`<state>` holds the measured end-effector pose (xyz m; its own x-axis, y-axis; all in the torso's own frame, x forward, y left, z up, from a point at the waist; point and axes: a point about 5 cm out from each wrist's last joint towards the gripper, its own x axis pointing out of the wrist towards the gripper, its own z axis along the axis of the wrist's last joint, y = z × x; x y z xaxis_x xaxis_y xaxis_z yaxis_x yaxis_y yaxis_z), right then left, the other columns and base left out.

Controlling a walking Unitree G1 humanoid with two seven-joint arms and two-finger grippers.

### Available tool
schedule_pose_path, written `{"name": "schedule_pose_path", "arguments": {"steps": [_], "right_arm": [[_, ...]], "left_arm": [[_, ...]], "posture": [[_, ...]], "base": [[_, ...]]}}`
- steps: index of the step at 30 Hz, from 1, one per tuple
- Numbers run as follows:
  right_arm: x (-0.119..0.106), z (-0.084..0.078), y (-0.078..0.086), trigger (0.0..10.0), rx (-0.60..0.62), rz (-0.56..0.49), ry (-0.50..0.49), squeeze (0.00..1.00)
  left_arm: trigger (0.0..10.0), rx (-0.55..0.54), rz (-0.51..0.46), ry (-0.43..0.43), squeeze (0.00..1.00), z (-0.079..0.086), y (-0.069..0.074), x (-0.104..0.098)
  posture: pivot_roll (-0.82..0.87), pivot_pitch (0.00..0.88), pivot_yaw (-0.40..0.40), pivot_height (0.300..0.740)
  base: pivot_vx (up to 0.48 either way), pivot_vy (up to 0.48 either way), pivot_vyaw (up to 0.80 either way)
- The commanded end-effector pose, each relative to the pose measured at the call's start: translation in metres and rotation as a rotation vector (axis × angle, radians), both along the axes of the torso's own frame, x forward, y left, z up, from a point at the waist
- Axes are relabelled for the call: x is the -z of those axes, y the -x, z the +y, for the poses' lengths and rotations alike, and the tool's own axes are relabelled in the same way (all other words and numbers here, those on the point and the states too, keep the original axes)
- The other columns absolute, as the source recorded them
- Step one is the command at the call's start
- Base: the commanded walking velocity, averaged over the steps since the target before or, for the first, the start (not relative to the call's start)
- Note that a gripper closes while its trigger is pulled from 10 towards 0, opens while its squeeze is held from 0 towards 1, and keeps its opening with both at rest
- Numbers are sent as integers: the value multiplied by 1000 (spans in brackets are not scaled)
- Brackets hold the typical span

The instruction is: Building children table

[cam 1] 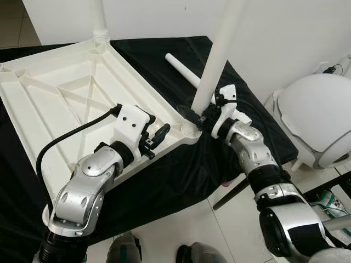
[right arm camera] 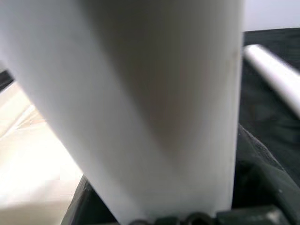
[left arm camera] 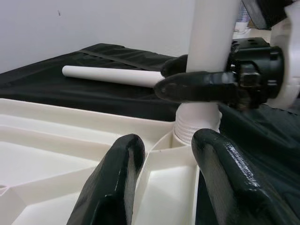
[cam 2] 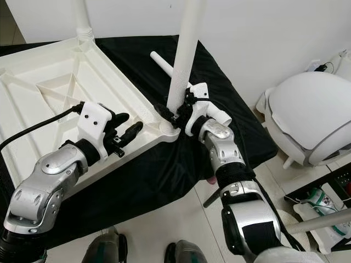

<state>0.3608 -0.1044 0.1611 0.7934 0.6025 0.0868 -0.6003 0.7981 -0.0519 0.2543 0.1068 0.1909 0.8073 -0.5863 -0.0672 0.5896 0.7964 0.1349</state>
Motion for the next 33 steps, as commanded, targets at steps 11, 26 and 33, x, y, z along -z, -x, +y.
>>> {"name": "schedule_pose_path", "arguments": {"steps": [11, 26, 33], "right_arm": [[19, 31, 7, 0, 351, 119, -73, 0], [6, 7, 4, 10000, 199, 64, -70, 1000], [0, -5, 3, 10000, 75, 41, -26, 0]], "left_arm": [[10000, 19, -7, 9, 0, -5, 3, 0], [10000, 27, -12, 17, 0, -8, 1, -1], [10000, 28, -15, 20, 0, -9, 1, -2]], "posture": [[51, 15, -91, 740], [39, 0, -91, 740], [40, 1, -92, 740]], "base": [[0, 0, 0], [0, 0, 0], [0, 0, 0]]}}
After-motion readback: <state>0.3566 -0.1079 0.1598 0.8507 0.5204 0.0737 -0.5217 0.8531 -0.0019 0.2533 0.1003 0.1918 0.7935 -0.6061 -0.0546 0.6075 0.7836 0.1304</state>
